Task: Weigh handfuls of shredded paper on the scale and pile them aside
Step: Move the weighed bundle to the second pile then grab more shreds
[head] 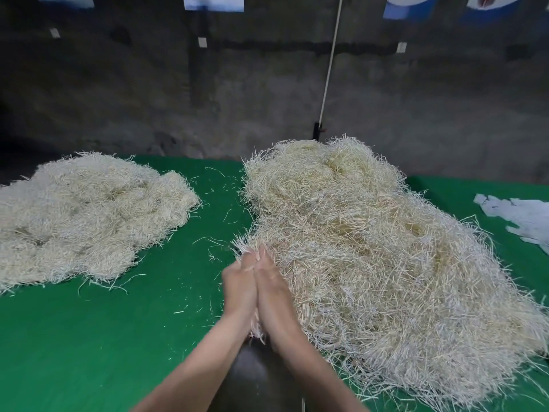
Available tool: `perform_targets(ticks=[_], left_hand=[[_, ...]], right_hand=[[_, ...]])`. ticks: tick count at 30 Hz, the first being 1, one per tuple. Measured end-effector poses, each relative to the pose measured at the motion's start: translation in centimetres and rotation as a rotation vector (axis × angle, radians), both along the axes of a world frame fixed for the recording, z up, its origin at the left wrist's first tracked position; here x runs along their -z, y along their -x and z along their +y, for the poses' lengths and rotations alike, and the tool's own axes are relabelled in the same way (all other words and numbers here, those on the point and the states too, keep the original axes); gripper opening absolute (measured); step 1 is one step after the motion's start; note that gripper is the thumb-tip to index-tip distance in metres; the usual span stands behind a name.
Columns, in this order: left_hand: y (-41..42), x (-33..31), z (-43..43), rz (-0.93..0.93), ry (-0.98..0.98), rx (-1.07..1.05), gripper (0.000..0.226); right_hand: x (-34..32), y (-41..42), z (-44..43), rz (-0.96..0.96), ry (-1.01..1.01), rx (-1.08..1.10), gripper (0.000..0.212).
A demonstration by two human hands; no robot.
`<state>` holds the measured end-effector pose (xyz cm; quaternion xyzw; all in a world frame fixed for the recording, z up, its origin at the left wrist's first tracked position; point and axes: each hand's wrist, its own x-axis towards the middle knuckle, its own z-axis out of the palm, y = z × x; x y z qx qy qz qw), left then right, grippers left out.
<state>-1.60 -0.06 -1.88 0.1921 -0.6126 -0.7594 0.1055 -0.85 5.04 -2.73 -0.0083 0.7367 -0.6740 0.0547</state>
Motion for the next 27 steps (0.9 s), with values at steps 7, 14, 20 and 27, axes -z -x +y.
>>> perform_targets(ticks=[7,14,20,27], left_hand=[[0.3,0.2,0.1,0.204,0.297,-0.001,0.023],[0.0,0.5,-0.4,0.214,0.418,0.311,0.043],[-1.2,2.1,0.1,-0.127,-0.352,0.313,0.092],[1.5,1.6,-1.0,-0.064,-0.334,0.080,0.026]], right_hand=[[-0.8,1.2,1.2,0.034,0.210,0.002,0.050],[-0.5,2.0,1.8,-0.166,0.431,0.190,0.030],[0.9,3.7,2.2,-0.213,0.322,0.346,0.043],[2.0,2.4,0.6,0.417,-0.375,0.193,0.015]])
